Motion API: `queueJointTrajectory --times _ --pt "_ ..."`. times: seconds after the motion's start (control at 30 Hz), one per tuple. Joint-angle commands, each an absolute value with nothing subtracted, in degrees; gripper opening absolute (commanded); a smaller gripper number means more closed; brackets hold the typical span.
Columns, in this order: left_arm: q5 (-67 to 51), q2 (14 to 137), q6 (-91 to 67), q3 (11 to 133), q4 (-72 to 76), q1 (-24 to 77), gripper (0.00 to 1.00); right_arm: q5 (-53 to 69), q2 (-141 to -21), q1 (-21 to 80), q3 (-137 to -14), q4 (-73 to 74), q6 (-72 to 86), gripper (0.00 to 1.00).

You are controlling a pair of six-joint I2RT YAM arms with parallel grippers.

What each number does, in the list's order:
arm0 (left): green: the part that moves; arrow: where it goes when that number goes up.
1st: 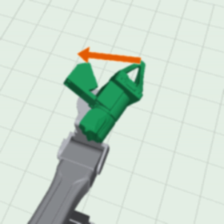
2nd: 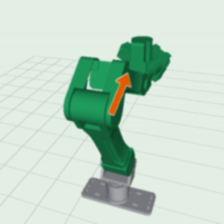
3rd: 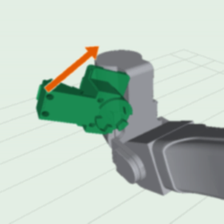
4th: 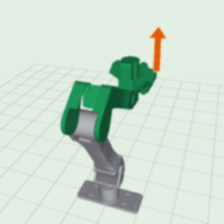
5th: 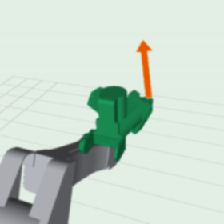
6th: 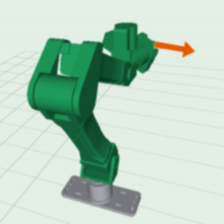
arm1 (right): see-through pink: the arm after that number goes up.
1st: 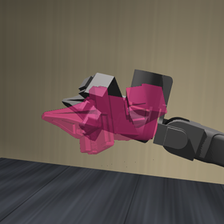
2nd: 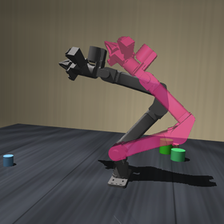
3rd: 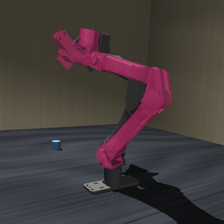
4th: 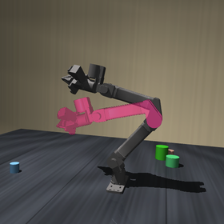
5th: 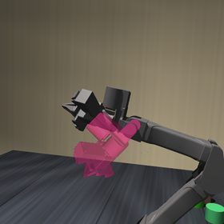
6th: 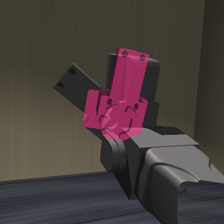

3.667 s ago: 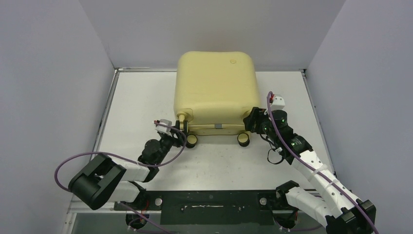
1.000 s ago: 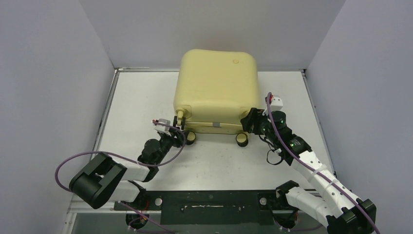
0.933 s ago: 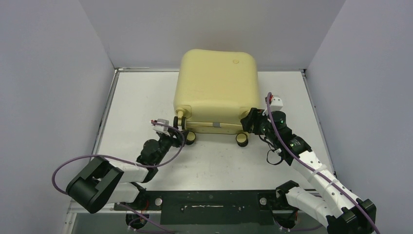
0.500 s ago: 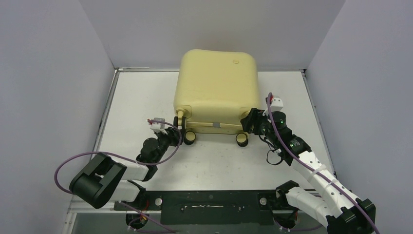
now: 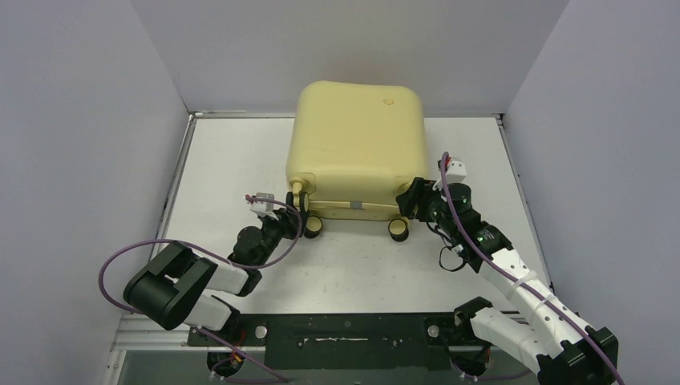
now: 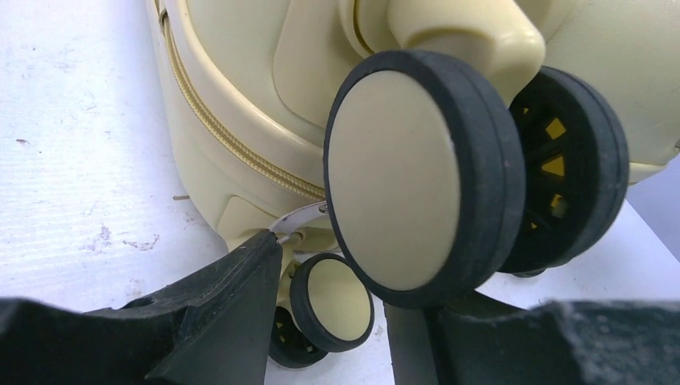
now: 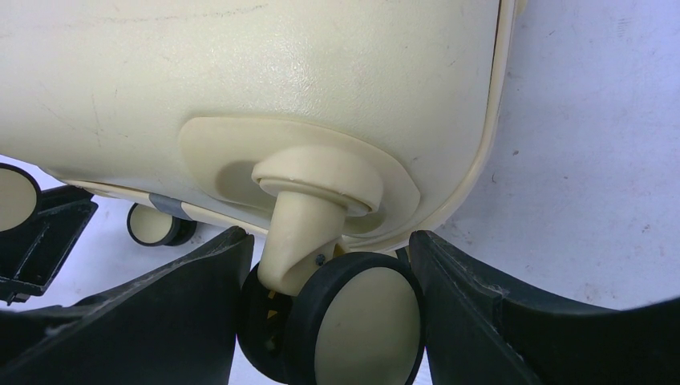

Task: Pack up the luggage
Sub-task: Zip the luggage at the center of the board.

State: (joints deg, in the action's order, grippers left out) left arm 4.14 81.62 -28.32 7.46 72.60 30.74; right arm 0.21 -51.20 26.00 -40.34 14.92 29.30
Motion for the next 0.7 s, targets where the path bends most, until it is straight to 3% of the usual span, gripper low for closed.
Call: queueJointTrajectory --times 0.0,0.2,0.67 --pt "3.68 81.02 -28.32 10.38 76.34 31.17 0.45 1.63 -49.74 26.05 -40.79 7.64 30.67 0.0" --pt "4.46 81.2 -27.54 11.08 74.45 31.46 0.42 2.07 -49.98 26.07 -40.72 7.21 30.95 0.0" --pt "4.18 82.29 -27.07 12.28 73.91 32.52 0.18 2.33 -50.01 26.12 -40.44 7.21 31.37 0.0"
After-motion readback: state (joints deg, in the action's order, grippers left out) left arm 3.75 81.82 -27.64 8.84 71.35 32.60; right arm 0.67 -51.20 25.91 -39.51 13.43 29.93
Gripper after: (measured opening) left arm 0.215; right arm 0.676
